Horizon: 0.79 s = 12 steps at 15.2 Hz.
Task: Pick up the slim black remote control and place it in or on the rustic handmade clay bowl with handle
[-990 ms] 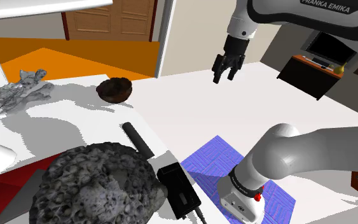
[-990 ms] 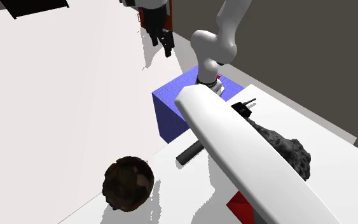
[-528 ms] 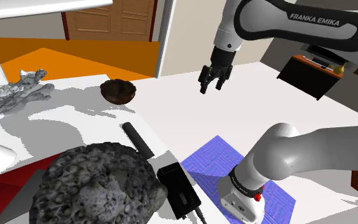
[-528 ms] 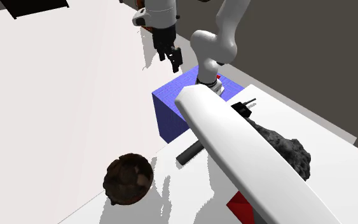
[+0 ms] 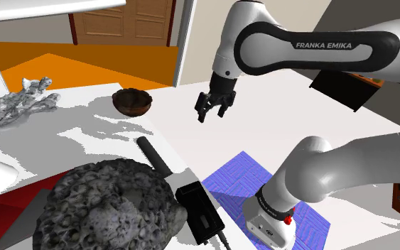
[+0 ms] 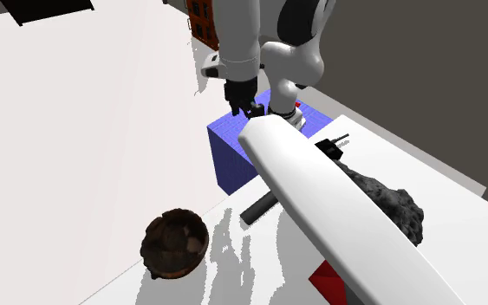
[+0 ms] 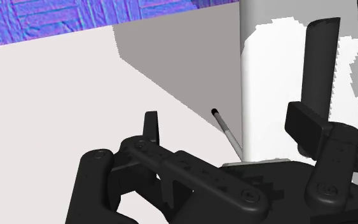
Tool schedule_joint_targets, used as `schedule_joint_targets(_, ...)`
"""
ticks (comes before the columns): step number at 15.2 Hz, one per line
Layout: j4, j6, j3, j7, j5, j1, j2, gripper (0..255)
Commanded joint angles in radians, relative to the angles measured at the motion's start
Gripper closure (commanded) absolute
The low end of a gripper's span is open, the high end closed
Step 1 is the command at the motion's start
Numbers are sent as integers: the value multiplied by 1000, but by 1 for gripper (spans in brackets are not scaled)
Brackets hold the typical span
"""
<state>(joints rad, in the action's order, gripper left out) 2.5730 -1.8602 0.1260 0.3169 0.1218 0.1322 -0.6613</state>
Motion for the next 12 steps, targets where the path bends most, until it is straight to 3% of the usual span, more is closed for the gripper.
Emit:
schedule_joint_targets(1,13,-66,33,33,27,18,40,0)
schedule_joint_targets(12,-14,-418,218,220,105,87,345,0)
